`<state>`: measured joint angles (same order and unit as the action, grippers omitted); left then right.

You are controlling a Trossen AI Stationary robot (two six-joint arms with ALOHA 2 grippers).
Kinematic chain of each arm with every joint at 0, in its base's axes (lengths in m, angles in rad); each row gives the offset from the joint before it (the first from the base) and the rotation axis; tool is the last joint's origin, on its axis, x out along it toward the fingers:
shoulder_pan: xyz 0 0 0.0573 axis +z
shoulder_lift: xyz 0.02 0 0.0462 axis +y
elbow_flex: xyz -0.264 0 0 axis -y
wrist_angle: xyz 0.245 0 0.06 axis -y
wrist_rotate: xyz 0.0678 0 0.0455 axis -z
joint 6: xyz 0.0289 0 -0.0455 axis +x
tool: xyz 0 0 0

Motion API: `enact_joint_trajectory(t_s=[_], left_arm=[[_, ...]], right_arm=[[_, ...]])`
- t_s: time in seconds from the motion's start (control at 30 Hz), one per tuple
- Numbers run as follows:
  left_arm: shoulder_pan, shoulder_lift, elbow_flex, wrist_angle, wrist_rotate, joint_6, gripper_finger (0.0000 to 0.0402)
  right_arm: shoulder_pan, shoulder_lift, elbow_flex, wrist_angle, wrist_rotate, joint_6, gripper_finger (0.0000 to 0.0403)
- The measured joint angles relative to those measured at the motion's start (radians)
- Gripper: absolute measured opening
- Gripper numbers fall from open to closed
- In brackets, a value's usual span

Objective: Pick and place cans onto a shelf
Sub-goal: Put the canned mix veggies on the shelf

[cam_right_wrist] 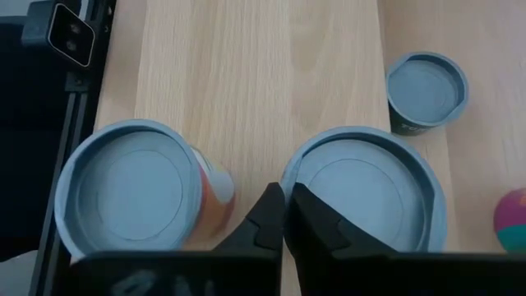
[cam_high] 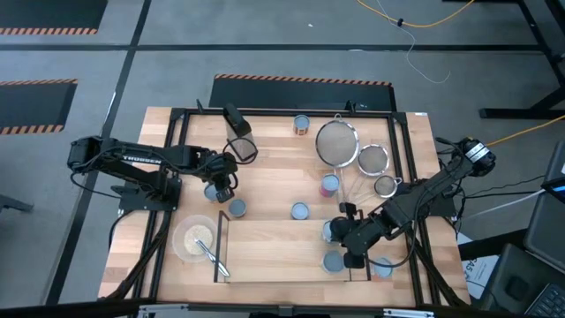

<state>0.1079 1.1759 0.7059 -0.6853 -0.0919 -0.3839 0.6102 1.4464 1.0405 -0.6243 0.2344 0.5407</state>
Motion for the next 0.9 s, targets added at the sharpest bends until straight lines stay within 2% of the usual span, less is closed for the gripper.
enact_joint_trajectory(t_s=[0.4, 0.9], left_arm=[[0.000, 0.000, 0.000, 0.000, 0.000, 0.000, 0.0070], [0.000, 0.000, 0.000, 0.000, 0.000, 0.000, 0.0070]], right_arm=[[0.000, 0.000, 0.000, -0.001, 0.000, -0.003, 0.0068], [0.000, 0.000, 0.024, -0.016, -0.008, -0.027, 0.0073]])
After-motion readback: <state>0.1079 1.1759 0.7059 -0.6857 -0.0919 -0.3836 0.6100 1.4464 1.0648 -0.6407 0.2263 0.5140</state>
